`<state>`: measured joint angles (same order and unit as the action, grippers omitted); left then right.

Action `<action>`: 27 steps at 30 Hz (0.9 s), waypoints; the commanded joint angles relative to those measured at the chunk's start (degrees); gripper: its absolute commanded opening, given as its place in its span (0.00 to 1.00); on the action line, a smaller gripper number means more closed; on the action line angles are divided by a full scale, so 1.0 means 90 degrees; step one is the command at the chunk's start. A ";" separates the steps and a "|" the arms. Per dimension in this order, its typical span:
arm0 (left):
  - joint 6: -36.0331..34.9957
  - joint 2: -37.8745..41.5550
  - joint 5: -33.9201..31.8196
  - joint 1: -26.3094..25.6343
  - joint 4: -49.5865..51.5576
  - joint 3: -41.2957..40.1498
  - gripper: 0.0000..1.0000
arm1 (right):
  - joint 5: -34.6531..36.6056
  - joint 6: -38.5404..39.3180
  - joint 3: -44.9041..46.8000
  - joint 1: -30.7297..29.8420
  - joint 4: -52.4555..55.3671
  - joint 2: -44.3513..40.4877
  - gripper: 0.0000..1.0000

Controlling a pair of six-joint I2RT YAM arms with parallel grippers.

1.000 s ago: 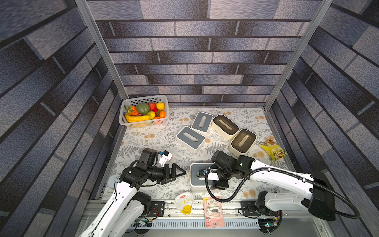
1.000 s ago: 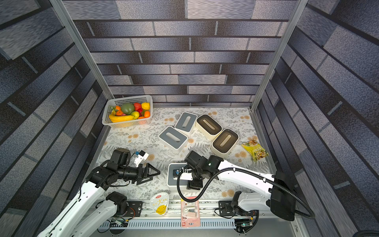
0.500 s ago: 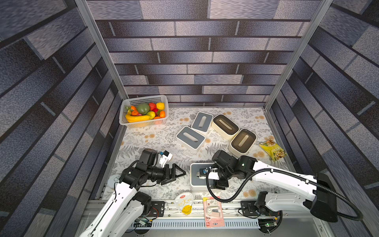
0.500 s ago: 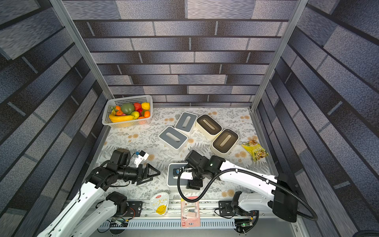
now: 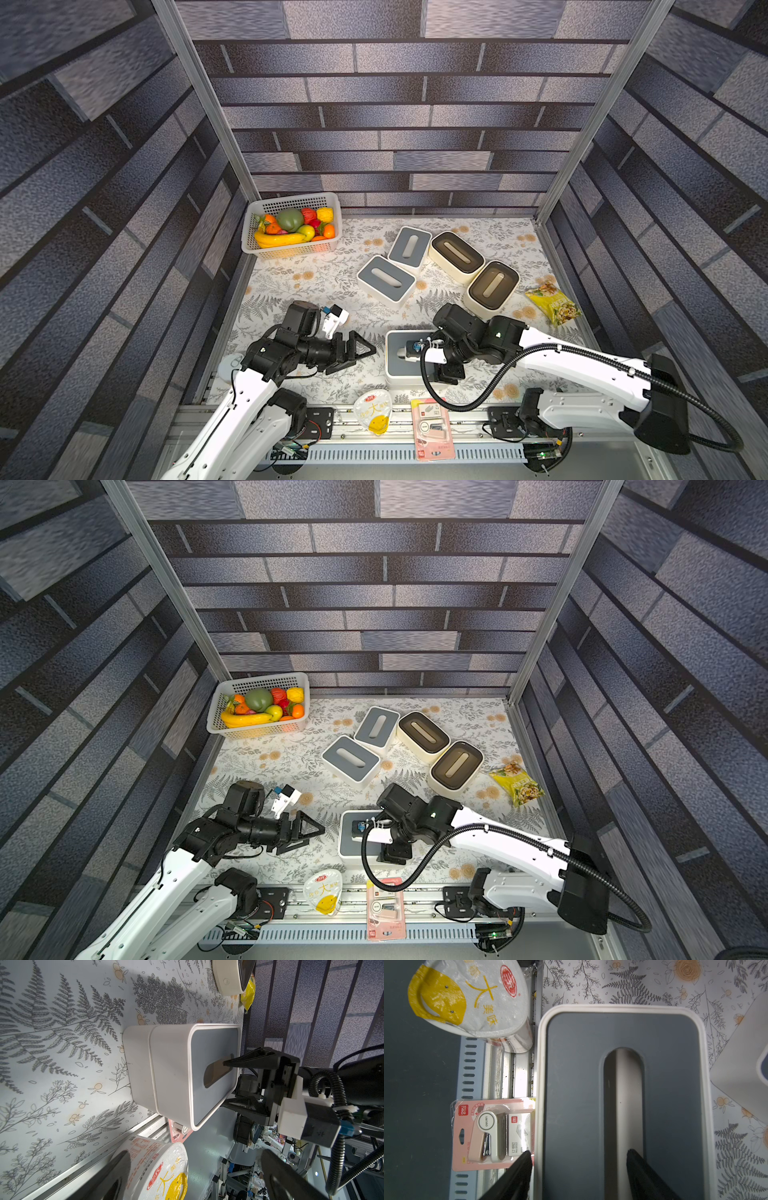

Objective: Stack the tissue boxes
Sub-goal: Place the tissue box at the tissue box.

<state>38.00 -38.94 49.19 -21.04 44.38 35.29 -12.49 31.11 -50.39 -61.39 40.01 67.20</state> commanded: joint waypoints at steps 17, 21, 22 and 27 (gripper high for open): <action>0.0026 0.0004 -0.0312 -0.0038 0.0171 0.0128 1.00 | -0.0095 -0.0078 0.0051 -0.0101 -0.0013 -0.0553 0.74; 0.0007 -0.0082 -0.0321 -0.0036 0.0163 0.0232 1.00 | -0.0093 -0.0088 0.0073 -0.0108 -0.0043 -0.0698 0.74; -0.0003 -0.0110 -0.0332 -0.0038 0.0154 0.0271 1.00 | -0.0090 -0.0098 0.0065 -0.0114 -0.0033 -0.0739 0.74; -0.0160 -0.0253 -0.0412 -0.0038 0.0306 0.0623 1.00 | -0.0251 -0.0136 0.0045 -0.0111 -0.0066 -0.0978 0.74</action>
<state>37.93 -40.84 46.44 -21.04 45.30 37.52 -13.04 30.79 -50.39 -61.76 39.99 60.05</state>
